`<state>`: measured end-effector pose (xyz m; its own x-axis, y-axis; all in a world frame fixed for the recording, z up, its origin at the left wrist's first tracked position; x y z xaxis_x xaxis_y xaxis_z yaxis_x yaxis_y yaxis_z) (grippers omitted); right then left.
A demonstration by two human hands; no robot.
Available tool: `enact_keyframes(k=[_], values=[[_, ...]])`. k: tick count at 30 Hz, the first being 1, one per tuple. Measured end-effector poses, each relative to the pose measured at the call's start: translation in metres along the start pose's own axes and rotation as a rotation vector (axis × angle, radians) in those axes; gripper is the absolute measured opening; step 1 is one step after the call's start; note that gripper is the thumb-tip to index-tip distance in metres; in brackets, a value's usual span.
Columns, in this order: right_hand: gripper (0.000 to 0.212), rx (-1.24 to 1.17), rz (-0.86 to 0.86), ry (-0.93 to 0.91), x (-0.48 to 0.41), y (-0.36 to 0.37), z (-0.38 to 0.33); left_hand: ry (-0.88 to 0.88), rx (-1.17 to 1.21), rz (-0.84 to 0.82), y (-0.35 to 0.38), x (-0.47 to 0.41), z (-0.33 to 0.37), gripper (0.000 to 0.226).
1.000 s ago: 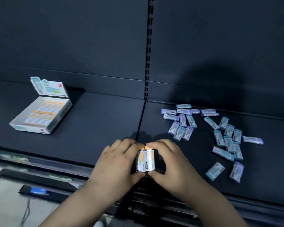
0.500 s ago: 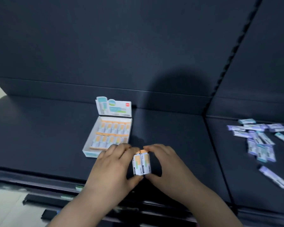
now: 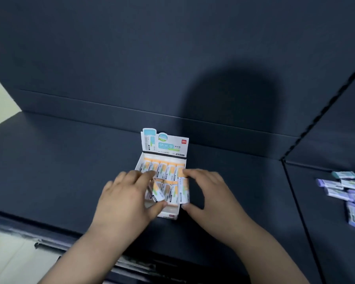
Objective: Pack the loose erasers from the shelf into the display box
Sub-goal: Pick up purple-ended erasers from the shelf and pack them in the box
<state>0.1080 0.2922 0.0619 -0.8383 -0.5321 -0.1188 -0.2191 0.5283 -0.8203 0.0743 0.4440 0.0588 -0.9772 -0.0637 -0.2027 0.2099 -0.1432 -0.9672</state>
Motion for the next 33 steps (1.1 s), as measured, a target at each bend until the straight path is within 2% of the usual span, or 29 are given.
enact_keyframes(k=[3,8,10,11,15,21,26,30,33], values=[[0.062,0.089,-0.04,-0.068,-0.016,0.002,-0.011,-0.053,-0.064,-0.068,0.005,-0.005,-0.006,0.066],[0.059,0.305,-0.131,-0.149,-0.035,0.017,-0.027,-0.007,-0.161,-0.162,0.013,-0.015,-0.007,0.063],[0.062,0.374,-0.181,-0.136,-0.044,0.028,-0.027,0.009,-0.17,-0.221,0.014,-0.022,-0.005,0.084],[0.059,0.398,-0.201,-0.119,-0.049,0.032,-0.026,0.017,-0.196,-0.248,0.014,-0.025,-0.003,0.085],[0.055,0.46,-0.22,-0.02,-0.057,0.044,-0.021,0.062,-0.301,-0.398,0.022,-0.031,-0.009,0.066],[0.029,0.555,-0.067,0.159,-0.063,0.04,-0.02,0.398,-0.249,-0.386,0.023,-0.044,-0.003,0.036],[0.03,0.574,-0.068,0.232,-0.057,0.039,-0.023,0.48,-0.298,-0.406,0.028,-0.046,-0.005,0.031],[0.027,0.628,-0.168,0.164,-0.045,0.039,-0.034,0.512,-0.337,-0.432,0.026,-0.044,-0.013,0.026],[0.028,0.643,-0.265,0.18,-0.043,0.047,-0.036,0.509,-0.315,-0.463,0.031,-0.042,-0.016,0.023]])
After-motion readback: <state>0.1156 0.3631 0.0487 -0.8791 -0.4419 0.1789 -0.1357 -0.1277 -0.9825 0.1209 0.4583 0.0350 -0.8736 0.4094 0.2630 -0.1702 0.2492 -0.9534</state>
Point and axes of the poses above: each hand's wrist, its own x-axis away from the middle knuckle, its own y-axis out of the palm, z = x × y, the point moved 8 cm from there along -x, towards the middle knuckle
